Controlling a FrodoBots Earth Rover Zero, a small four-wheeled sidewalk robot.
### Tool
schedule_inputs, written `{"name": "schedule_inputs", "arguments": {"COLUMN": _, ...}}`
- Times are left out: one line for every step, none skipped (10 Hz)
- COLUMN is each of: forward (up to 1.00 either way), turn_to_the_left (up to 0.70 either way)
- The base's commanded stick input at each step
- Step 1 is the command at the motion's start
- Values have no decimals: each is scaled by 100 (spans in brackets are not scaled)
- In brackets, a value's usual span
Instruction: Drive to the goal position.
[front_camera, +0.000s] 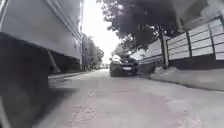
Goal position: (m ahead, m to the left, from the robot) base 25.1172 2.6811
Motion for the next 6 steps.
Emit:
{"name": "schedule_inputs", "arguments": {"forward": 50, "turn_to_the_left": 0}}
{"name": "schedule_inputs", "arguments": {"forward": 50, "turn_to_the_left": 0}}
{"name": "schedule_inputs", "arguments": {"forward": 50, "turn_to_the_left": 0}}
{"name": "schedule_inputs", "arguments": {"forward": 50, "turn_to_the_left": 0}}
{"name": "schedule_inputs", "arguments": {"forward": 50, "turn_to_the_left": 0}}
{"name": "schedule_inputs", "arguments": {"forward": 50, "turn_to_the_left": 0}}
